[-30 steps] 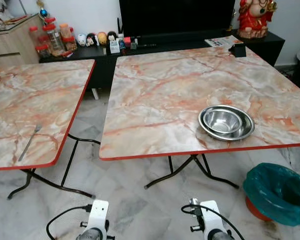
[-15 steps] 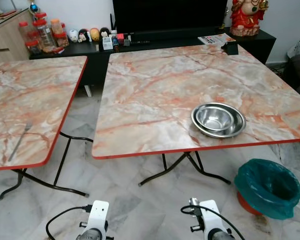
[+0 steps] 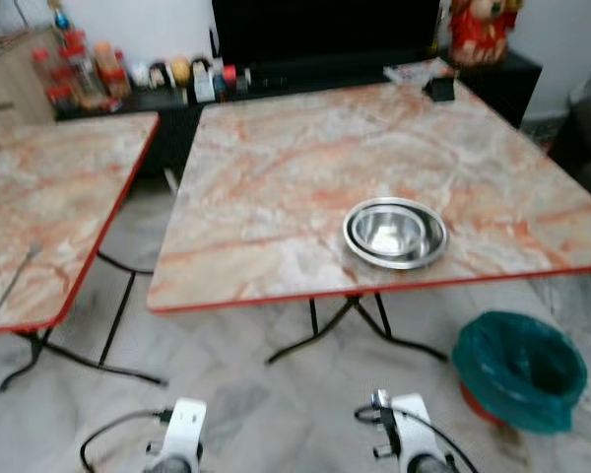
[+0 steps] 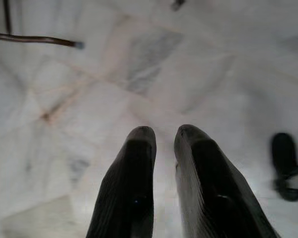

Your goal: Setting the table

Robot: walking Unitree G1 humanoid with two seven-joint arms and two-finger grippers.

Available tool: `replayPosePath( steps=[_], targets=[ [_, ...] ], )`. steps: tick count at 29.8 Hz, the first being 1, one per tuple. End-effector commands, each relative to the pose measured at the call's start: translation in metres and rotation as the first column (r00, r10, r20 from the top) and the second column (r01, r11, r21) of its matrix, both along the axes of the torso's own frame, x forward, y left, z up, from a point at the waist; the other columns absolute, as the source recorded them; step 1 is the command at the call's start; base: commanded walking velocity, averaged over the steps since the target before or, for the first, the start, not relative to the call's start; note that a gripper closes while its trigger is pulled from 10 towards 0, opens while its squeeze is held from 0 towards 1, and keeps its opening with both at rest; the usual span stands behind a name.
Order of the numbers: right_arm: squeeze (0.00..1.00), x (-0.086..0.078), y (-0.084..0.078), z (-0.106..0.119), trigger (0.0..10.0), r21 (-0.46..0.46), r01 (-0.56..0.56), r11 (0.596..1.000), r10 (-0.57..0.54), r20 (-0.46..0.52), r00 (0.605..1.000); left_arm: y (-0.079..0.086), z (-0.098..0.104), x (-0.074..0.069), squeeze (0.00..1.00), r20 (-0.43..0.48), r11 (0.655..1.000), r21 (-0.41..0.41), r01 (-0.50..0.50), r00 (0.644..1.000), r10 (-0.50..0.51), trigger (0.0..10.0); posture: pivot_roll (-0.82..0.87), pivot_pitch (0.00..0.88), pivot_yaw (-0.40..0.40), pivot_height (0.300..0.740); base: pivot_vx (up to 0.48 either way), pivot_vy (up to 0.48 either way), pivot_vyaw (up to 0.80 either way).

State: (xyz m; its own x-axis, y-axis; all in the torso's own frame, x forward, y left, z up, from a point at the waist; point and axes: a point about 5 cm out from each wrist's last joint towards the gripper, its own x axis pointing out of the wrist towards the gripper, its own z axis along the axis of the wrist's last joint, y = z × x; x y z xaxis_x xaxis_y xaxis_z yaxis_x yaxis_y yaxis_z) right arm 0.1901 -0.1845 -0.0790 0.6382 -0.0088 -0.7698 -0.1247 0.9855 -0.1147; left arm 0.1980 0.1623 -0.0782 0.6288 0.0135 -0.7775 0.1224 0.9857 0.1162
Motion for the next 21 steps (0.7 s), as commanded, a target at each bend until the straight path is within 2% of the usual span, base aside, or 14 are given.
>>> replayPosePath(
  steps=[1,14,16,21],
  targets=[
    [0.00,0.006,0.007,0.003,10.0,0.013,-0.012,1.000,0.012,0.028,1.000,0.011,0.000,-0.001,0.00,-0.009,0.999,0.035,0.004,1.000,-0.004,10.0,-0.10,0.000,0.076,0.740,0.000,-0.341,0.00],
    [0.00,0.008,0.008,0.004,10.0,0.021,0.005,1.000,-0.006,0.043,0.999,0.011,0.001,0.000,0.00,-0.001,1.000,0.028,-0.009,1.000,0.010,10.0,-0.10,0.000,0.074,0.740,0.000,-0.343,0.00],
    [0.00,0.014,0.010,0.007,10.0,0.025,-0.001,1.000,-0.001,0.070,0.998,0.011,0.000,0.000,0.00,-0.002,1.000,0.024,-0.013,1.000,0.013,10.0,-0.10,0.000,0.073,0.740,0.000,-0.341,0.00],
    [0.00,0.025,0.016,0.014,10.0,0.044,-0.004,0.999,-0.001,0.128,0.992,0.009,0.000,0.000,0.00,-0.001,1.000,-0.005,-0.024,1.000,0.024,10.0,-0.09,0.000,0.072,0.740,0.000,0.000,0.00]
  ],
)
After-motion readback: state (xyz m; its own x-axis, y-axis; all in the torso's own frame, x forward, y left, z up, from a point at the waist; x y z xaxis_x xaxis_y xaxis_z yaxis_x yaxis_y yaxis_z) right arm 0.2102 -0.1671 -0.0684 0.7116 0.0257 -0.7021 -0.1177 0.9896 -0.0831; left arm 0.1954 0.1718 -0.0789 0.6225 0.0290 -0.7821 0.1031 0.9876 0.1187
